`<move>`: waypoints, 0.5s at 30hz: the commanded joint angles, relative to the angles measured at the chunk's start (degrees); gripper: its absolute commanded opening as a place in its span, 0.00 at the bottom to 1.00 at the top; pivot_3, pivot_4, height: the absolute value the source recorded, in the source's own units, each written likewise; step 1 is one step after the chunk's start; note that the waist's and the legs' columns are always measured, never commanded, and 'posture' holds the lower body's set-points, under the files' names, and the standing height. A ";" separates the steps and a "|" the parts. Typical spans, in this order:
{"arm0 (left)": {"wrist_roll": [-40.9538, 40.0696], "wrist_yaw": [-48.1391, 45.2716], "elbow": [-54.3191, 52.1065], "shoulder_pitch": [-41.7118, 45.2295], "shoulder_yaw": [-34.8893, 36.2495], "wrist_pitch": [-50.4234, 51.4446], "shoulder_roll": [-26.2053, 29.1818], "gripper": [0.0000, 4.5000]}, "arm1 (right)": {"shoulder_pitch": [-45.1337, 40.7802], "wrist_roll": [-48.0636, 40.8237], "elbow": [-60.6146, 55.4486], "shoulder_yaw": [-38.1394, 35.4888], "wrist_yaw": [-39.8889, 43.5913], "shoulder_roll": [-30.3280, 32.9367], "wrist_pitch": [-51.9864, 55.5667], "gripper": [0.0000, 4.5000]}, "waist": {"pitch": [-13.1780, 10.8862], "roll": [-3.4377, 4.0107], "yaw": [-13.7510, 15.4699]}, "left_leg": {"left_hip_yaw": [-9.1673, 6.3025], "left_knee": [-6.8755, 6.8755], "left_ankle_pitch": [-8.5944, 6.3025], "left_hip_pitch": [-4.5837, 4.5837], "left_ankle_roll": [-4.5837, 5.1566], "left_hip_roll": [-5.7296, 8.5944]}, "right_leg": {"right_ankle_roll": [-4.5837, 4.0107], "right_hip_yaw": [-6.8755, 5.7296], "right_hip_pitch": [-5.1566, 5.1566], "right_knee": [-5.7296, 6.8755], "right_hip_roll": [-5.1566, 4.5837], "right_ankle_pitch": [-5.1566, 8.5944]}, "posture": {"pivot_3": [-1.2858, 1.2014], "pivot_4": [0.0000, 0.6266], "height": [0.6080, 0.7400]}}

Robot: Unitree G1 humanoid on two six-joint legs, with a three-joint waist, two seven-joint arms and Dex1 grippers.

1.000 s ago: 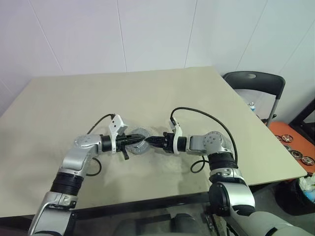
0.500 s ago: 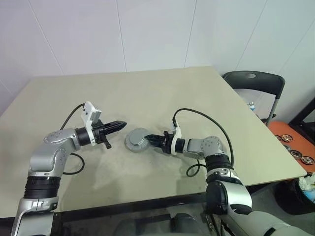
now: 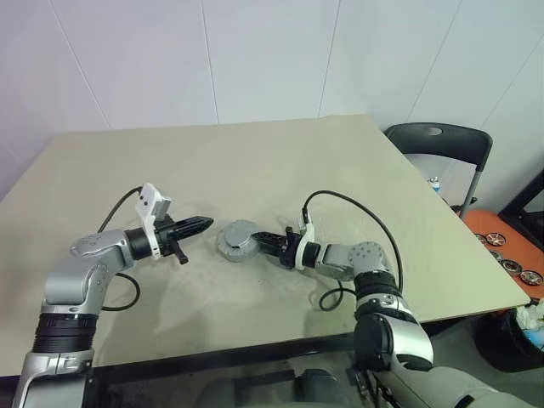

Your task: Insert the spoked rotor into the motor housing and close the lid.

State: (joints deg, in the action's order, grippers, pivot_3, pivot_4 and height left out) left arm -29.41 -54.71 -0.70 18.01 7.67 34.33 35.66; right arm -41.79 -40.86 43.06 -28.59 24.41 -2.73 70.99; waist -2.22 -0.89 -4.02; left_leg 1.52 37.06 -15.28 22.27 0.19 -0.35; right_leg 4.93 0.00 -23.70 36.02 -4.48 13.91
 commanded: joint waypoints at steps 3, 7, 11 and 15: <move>-0.77 0.48 -0.78 -0.52 1.68 -0.63 0.62 0.00 | -1.69 -6.35 -4.65 -0.98 3.14 -2.05 3.38 0.29 | -0.01 0.01 0.08 | 0.00 0.00 0.00 0.13 0.00 0.02 | 0.00 0.00 -0.12 0.00 -0.05 0.00 | 0.52 0.00 1.00; -0.98 0.55 -0.61 -1.56 2.32 -0.79 0.80 0.00 | -2.19 -7.49 -5.82 -1.17 2.82 -2.46 3.52 0.29 | -0.01 0.01 0.20 | 0.01 0.00 0.00 0.18 -0.01 0.10 | 0.00 0.00 -0.16 0.00 -0.18 -0.01 | 0.52 0.00 1.00; -7.31 2.96 -2.83 -1.66 8.82 3.52 0.52 0.00 | -1.73 -6.86 -5.88 -0.36 2.32 -2.34 2.28 0.29 | -0.01 0.01 0.09 | 0.00 0.01 -0.01 0.21 -0.02 0.13 | -0.01 0.01 -0.19 -0.01 -0.28 -0.01 | 0.52 0.00 1.00; -14.55 6.73 -6.03 -2.14 16.39 9.75 1.74 0.00 | -1.42 -6.84 -5.82 0.18 2.44 -2.45 2.12 0.29 | -0.01 0.01 0.02 | -0.02 -0.03 -0.01 0.26 -0.02 0.12 | 0.00 0.02 -0.29 0.01 -0.33 -0.01 | 0.52 0.00 1.00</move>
State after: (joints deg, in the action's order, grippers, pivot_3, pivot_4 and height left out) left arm -39.94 -49.54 -3.87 15.43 19.79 41.81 36.07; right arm -41.83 -45.16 39.96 -28.41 25.55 -4.58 73.15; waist -2.23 -0.88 -4.00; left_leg 1.50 37.02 -15.29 22.54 0.16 -0.23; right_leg 4.93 0.01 -24.02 36.04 -4.81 13.90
